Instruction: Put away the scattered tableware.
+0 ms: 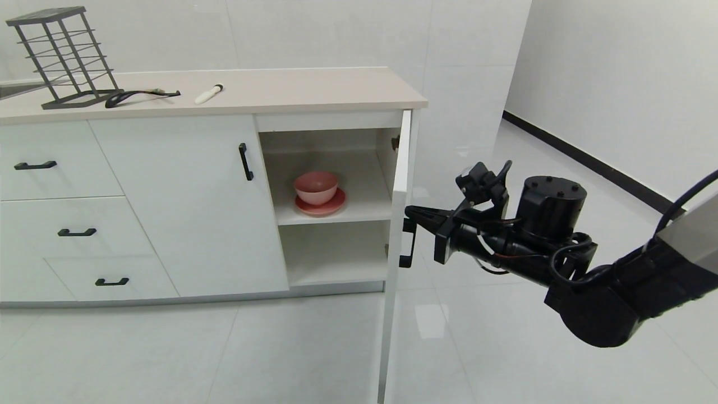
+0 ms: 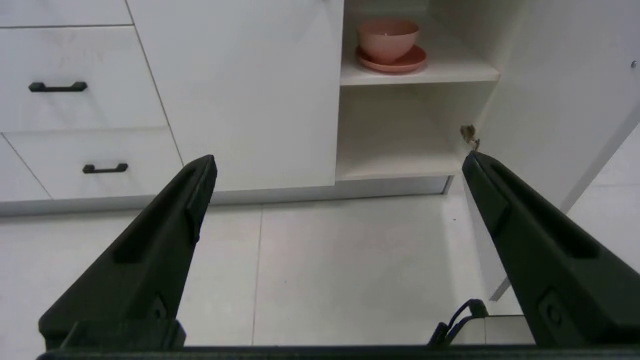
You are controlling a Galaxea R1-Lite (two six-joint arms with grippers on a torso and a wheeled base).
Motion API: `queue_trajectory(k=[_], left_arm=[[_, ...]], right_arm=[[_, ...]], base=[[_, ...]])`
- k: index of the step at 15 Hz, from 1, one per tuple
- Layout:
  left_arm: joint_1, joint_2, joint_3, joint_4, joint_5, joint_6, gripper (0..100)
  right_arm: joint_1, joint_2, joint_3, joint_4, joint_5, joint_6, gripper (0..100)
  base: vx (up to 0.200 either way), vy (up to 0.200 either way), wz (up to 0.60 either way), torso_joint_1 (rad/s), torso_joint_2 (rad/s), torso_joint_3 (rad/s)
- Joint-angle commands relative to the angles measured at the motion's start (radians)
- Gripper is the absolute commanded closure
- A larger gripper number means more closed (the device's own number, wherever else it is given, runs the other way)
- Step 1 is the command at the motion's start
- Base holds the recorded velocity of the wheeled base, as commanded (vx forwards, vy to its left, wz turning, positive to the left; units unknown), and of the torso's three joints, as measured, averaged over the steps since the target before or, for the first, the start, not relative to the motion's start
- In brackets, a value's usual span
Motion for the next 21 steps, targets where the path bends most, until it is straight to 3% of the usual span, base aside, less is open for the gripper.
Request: queue_trajectory(k=[1,11,21], left_arm=[[0.0,0.001,0.0,0.0,0.0,0.0,0],[0.0,0.001,0.0,0.0,0.0,0.0,0],[0.0,0.001,0.0,0.0,0.0,-0.002,0]], right_arm=[[-0.002,0.023,-0.019,0.003,-0.001,-0.001,100],[0.016,0.08,-0.109,0.003,-0.002,0.001,100],[0.073,0.341,-0.448,0.003,-0.002,0.004,100]], base=[[0.0,0.0,0.0,0.0,0.0,0.0],[0.0,0.0,0.0,0.0,0.0,0.0],[0.0,0.0,0.0,0.0,0.0,0.0]])
